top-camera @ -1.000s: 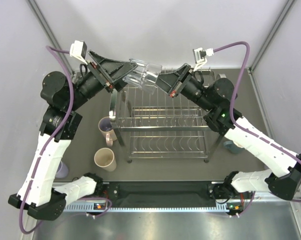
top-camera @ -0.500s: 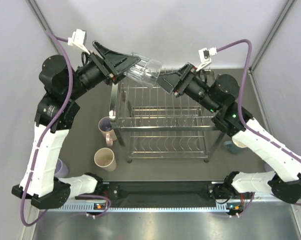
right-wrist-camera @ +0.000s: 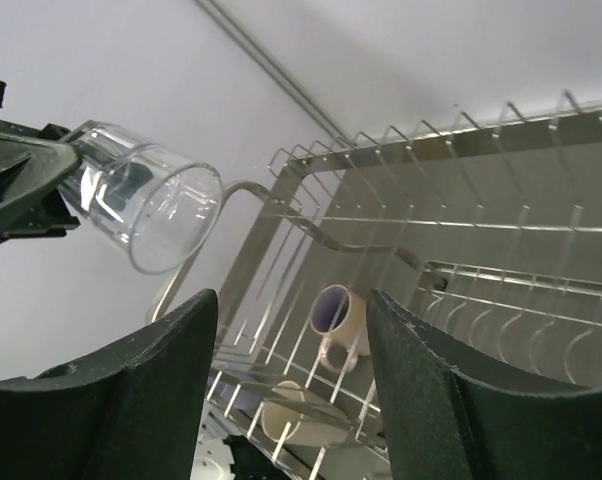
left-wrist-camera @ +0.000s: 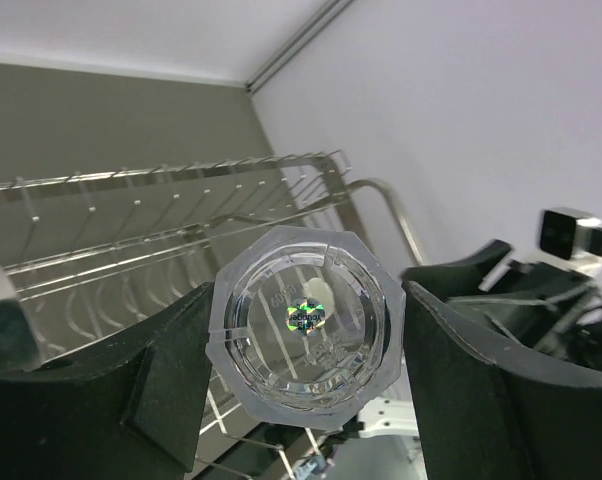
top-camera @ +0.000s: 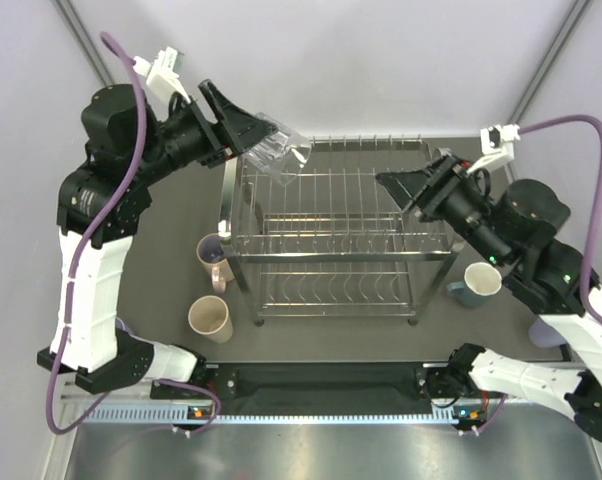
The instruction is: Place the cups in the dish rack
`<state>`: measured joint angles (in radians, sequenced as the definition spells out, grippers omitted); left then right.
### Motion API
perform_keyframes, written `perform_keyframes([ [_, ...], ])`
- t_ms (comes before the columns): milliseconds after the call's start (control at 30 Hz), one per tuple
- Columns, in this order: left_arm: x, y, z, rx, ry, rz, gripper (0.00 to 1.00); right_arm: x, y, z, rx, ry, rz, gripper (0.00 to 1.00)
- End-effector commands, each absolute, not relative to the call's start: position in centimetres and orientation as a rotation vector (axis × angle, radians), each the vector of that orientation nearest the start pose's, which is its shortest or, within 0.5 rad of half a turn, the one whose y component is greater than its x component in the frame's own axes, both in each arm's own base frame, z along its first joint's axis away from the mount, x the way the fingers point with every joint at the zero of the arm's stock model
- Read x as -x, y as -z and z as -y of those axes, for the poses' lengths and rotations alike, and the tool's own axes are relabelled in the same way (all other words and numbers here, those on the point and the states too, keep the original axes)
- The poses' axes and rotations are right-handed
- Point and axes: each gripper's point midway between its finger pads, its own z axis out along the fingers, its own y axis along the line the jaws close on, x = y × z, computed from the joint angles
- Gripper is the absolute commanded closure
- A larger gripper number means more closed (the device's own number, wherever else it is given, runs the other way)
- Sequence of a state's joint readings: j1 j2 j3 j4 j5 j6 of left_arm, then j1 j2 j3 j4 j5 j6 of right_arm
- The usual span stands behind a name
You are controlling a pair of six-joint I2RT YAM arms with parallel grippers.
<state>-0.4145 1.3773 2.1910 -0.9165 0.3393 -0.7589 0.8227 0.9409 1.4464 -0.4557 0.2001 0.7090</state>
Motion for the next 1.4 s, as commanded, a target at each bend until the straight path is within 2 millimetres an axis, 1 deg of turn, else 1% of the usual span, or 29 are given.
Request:
perform_keyframes([
  [0,-26.2,-53.2,20.1,-0.028,1.03,-1.806,1.0,-21.0,-45.8,-19.8,-0.11,-0.957,-1.667,0.39],
  [167,-27.0,-52.5,21.3,-0.105,0.897,-1.798,1.0,-20.6,-45.1,-19.3,-0.109,-0.943,-1.689,0.39],
  [233,-26.8,-52.2,22.2,-0.143,0.868,-1.796,1.0,-20.5,-44.9,-19.2,-0.108,-0.94,-1.698,0.4],
  [267,-27.2,-51.8,22.1,-0.143,0.814,-1.804,1.0,-20.5,-44.6,-19.1,-0.107,-0.934,-1.707,0.39],
  [333,-27.2,-51.5,22.0,-0.144,0.762,-1.803,1.0,-20.4,-44.4,-19.0,-0.107,-0.931,-1.714,0.39],
  [367,-27.4,-51.4,21.4,-0.136,0.711,-1.801,1.0,-20.3,-44.3,-19.0,-0.104,-0.928,-1.719,0.39],
  [533,-27.5,-50.8,21.2,-0.167,0.603,-1.802,1.0,-20.3,-43.7,-18.6,-0.117,-0.911,-1.727,0.39],
  [567,-27.8,-50.4,21.4,-0.177,0.578,-1.81,1.0,-20.3,-43.6,-18.6,-0.115,-0.911,-1.729,0.39],
  [600,-28.0,-50.1,21.1,-0.169,0.536,-1.817,1.0,-20.3,-43.6,-18.5,-0.117,-0.908,-1.73,0.39],
  [633,-28.0,-49.7,21.6,-0.195,0.52,-1.824,1.0,-20.3,-43.6,-18.6,-0.118,-0.906,-1.731,0.39],
  [700,-28.3,-49.3,21.9,-0.213,0.488,-1.84,1.0,-20.3,-43.6,-18.4,-0.119,-0.9,-1.73,0.39],
  [900,-28.3,-47.6,22.3,-0.252,0.414,-1.893,1.0,-20.2,-43.2,-17.5,-0.144,-0.876,-1.729,0.4],
  [1100,-28.7,-46.0,22.3,-0.274,0.346,-1.93,1.0,-20.3,-43.2,-17.7,-0.142,-0.875,-1.732,0.39],
  [1233,-28.9,-45.4,22.0,-0.276,0.316,-1.94,1.0,-20.4,-42.8,-18.0,-0.133,-0.876,-1.744,0.39],
  [1300,-28.8,-45.2,22.0,-0.282,0.307,-1.945,0.94,-20.4,-42.6,-18.1,-0.133,-0.878,-1.751,0.39],
  [1367,-28.8,-44.7,21.9,-0.292,0.293,-1.953,0.86,-20.3,-42.5,-18.1,-0.138,-0.883,-1.752,0.39],
])
